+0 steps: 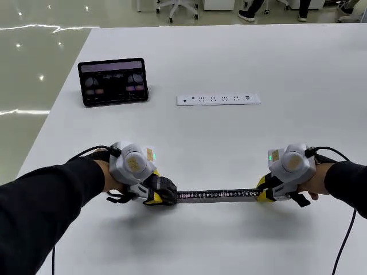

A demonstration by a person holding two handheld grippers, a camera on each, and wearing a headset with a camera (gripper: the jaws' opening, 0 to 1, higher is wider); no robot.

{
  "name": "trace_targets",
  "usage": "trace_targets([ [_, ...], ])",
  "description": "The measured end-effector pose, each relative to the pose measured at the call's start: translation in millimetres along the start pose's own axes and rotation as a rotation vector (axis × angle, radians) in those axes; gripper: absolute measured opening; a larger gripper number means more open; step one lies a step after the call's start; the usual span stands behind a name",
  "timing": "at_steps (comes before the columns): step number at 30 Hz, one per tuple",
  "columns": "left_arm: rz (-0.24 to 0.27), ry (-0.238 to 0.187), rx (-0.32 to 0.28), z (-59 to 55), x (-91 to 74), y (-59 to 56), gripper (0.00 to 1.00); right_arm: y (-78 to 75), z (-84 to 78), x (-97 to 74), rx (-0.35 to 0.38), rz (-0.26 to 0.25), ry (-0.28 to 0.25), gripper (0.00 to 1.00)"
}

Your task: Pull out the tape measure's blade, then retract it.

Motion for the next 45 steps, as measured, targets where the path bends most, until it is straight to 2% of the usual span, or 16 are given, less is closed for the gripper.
trace_targets([
  [27, 0.001, 0.000, 0.001, -0.8, 0.3, 0.3, 0.31, -3.5, -11.6, -5.8, -0.001, -0.007, 0.025, 0.10],
  [45, 0.000, -0.004, 0.002, -0.2, 0.8, 1.1, 0.31, -2.4, -10.4, -6.9, 0.006, -0.006, 0.027, 0.10],
])
Point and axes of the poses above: the centre of the closed fingertips' face, and the gripper's own axes: x roughly forward along the fingers, y roughly to its left, z roughly out of its top, the point moved 4 cm from there along -x, roughly backward along the fingers, and after that the axes turned 3 degrees about z, right-handed, at the moved point
